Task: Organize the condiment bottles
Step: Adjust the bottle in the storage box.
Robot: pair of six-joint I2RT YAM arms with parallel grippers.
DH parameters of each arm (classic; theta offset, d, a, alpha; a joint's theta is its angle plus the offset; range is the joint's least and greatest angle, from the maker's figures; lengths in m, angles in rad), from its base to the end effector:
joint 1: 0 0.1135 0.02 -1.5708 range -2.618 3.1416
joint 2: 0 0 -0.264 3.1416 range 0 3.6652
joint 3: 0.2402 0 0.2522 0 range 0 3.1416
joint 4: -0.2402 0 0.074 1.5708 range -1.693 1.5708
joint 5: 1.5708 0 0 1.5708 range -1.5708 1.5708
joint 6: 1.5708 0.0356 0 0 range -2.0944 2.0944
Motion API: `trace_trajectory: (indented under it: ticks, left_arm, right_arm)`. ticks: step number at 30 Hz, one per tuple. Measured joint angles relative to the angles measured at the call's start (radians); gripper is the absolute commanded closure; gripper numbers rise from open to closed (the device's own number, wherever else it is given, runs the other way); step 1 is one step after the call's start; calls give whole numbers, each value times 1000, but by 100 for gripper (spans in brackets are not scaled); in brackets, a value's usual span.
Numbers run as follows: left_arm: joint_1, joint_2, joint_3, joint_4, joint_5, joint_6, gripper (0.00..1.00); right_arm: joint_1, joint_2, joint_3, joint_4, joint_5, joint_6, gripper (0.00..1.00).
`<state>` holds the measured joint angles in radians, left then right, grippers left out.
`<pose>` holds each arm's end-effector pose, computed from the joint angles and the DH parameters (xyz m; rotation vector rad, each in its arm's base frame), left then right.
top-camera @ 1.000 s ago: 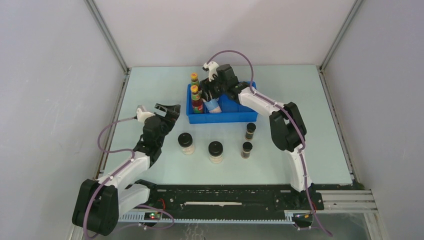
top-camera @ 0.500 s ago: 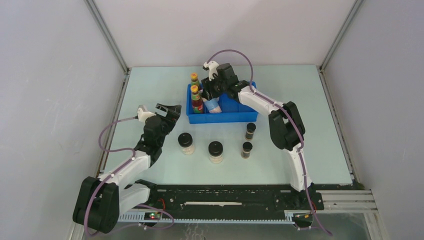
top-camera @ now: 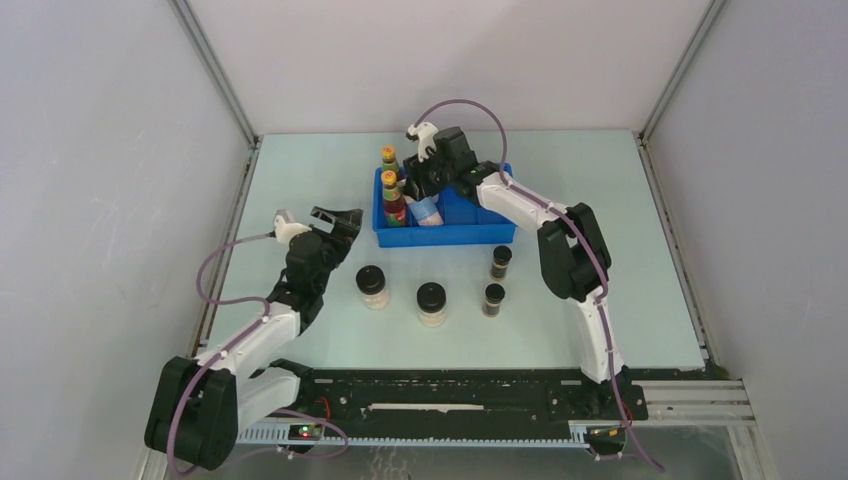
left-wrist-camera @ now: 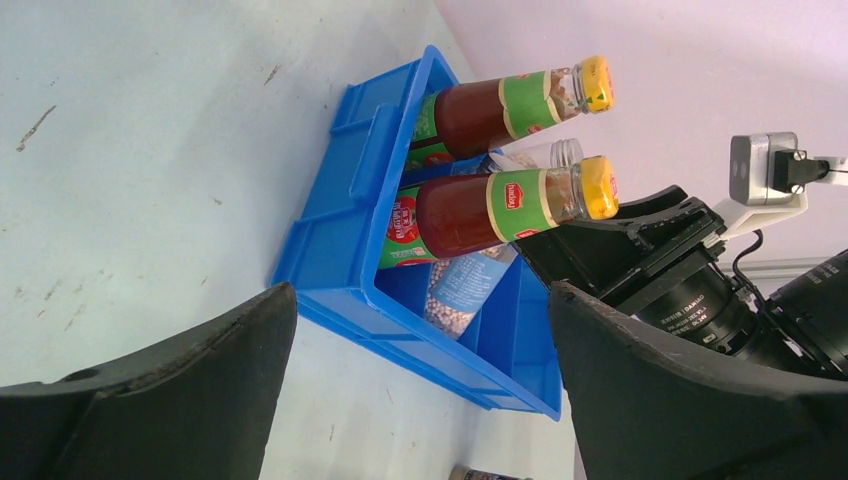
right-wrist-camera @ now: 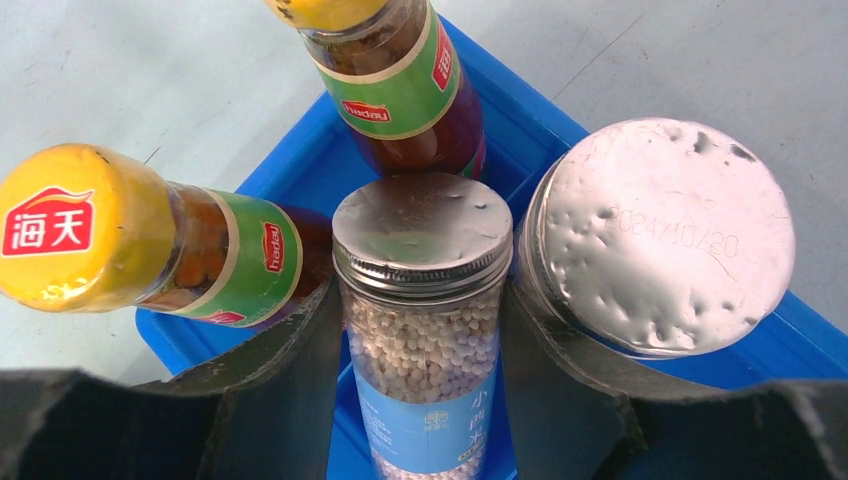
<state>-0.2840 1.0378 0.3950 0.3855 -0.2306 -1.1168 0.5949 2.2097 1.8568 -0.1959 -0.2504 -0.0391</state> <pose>0.2163 -0.0547 0.2144 -0.9159 1.6552 -0.7694 0.4262 0.2991 0.2405 -0.8154 1.9981 0.5916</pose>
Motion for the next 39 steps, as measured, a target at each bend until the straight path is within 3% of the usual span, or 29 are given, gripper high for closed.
trace_trajectory:
  ticks: [39]
  left_arm:
    - [-40, -79, 0, -63, -6, 38, 0]
  right_arm:
    - [46, -347, -513, 259, 150, 23, 100]
